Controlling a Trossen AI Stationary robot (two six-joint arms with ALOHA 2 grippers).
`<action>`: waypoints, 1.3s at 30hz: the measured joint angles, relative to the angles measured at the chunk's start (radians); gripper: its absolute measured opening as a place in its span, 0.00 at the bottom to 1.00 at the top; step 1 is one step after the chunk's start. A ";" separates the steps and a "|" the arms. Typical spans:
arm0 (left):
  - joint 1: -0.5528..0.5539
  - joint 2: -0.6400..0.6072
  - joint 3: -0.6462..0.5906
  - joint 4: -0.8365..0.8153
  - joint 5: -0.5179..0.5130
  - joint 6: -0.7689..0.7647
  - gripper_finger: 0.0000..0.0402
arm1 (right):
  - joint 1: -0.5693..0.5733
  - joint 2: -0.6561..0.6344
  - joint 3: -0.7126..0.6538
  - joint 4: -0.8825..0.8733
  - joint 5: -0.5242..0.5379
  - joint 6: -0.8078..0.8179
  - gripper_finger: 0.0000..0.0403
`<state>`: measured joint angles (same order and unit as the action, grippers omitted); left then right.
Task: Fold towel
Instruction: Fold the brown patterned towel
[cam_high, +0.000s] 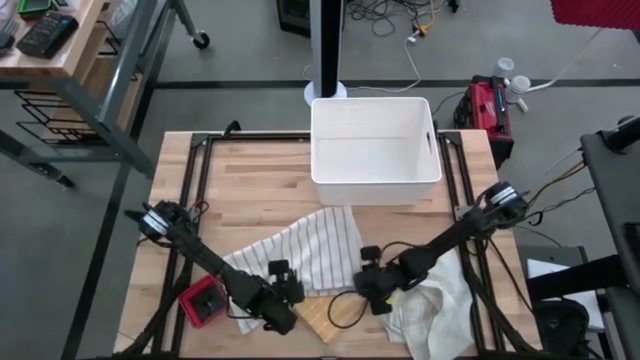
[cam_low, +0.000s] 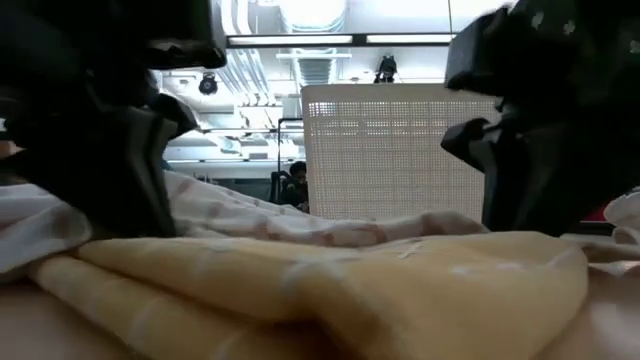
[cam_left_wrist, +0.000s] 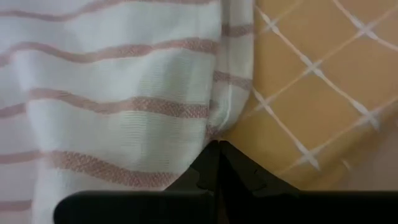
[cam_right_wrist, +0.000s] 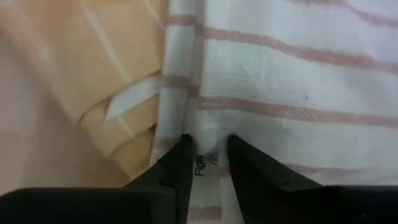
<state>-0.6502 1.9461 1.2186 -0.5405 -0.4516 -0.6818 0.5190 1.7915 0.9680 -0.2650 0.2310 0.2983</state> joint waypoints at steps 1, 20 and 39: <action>-0.001 0.000 -0.001 -0.002 -0.018 -0.008 0.00 | 0.000 0.010 0.012 -0.013 0.012 0.009 0.21; -0.034 -0.030 0.162 -0.042 -0.035 0.054 0.00 | 0.108 -0.041 0.200 -0.244 0.101 0.036 0.06; -0.039 -0.016 0.002 0.036 -0.004 0.007 0.10 | 0.112 -0.036 0.207 -0.204 0.346 0.079 0.41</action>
<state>-0.6888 1.9305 1.2205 -0.5049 -0.4551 -0.6750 0.6311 1.7557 1.1751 -0.4685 0.5767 0.3772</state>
